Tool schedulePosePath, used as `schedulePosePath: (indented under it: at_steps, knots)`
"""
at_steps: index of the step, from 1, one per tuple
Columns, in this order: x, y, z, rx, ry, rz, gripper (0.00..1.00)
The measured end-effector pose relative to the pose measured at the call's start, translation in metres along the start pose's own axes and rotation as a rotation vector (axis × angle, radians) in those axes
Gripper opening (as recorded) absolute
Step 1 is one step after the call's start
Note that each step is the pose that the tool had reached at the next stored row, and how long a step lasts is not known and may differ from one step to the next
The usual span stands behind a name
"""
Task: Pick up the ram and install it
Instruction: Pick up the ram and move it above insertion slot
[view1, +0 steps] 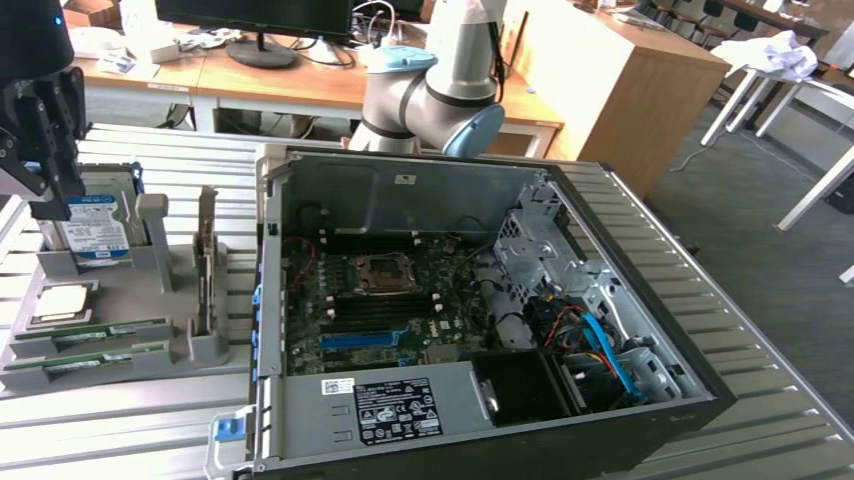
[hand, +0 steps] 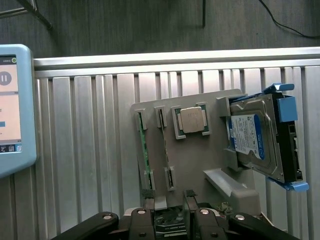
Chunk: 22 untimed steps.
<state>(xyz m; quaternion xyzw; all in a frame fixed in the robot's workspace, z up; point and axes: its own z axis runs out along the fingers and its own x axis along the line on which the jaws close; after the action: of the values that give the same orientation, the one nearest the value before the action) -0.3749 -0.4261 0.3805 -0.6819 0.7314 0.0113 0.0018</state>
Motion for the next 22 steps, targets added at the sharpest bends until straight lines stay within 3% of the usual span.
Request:
schedulePosePath:
  at_steps: [22]
  knots:
    - [0.0002, -0.0001, 0.0055, 0.0000, 0.0000, 0.000, 0.36]
